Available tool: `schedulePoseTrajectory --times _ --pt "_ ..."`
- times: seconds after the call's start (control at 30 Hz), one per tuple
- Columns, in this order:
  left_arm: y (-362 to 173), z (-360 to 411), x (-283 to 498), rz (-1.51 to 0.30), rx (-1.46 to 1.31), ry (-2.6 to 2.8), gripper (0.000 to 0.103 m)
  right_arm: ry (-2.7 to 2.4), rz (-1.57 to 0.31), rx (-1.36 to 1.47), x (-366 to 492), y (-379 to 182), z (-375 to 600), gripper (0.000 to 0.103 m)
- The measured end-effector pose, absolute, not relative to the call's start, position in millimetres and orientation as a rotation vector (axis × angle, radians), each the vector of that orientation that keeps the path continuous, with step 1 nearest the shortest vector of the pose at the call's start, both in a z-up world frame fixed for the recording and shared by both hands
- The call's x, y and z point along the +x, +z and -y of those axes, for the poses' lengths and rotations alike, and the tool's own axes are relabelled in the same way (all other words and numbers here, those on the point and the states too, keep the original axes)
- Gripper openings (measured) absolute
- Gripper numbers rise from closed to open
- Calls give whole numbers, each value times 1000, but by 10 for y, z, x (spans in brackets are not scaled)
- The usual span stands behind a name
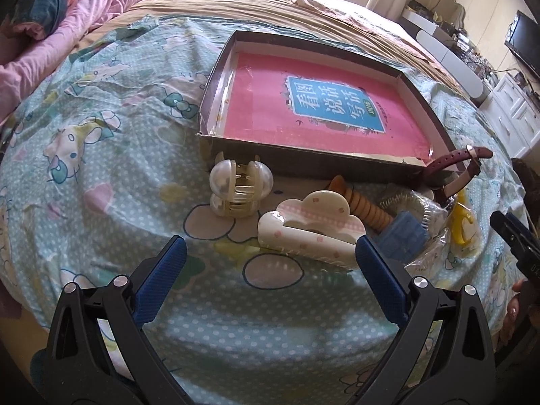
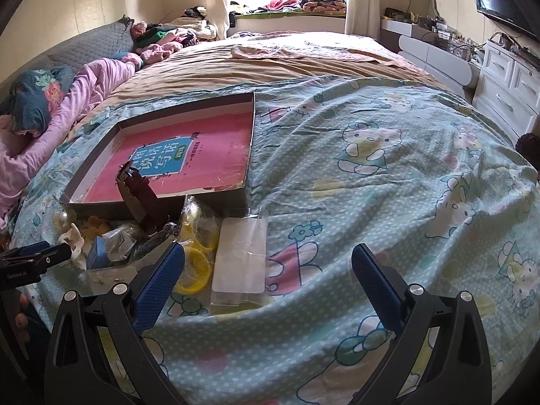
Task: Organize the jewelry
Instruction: 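Grasp the white cloud-shaped hair clip with left tool while right tool grasps the clear plastic sleeve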
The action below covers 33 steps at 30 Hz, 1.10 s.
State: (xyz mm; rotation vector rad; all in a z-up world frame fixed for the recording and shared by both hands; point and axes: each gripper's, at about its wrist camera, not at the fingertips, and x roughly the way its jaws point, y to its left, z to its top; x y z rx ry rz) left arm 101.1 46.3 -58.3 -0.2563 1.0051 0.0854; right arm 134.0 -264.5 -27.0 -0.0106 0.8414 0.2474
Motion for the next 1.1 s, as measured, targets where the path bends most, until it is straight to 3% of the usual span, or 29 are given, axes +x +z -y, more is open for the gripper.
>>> schedulePoseTrajectory --times 0.23,0.43,0.5,0.57,0.8,0.93,1.1 --pt "-614 -287 1059 -1000 -250 -14 94 257 -857 1 1369 -338 2667 98" --pt "-658 -168 1122 -1004 -222 -49 78 271 -870 3 1407 -379 2693 97" --pt "-650 -172 1150 -991 -223 -50 67 292 -881 3 1420 -404 2680 89" --pt "-655 -160 1166 -985 -216 -51 67 320 -905 5 1445 -434 2648 79" --pt "-627 -155 1138 -966 -218 -69 66 377 -987 54 1599 -619 2620 58" --pt "-577 -166 1097 -944 -224 -72 66 430 -1031 100 1662 -715 2648 33" --pt "-516 -218 1044 -922 -242 -66 66 475 -1015 152 1564 -646 2714 30"
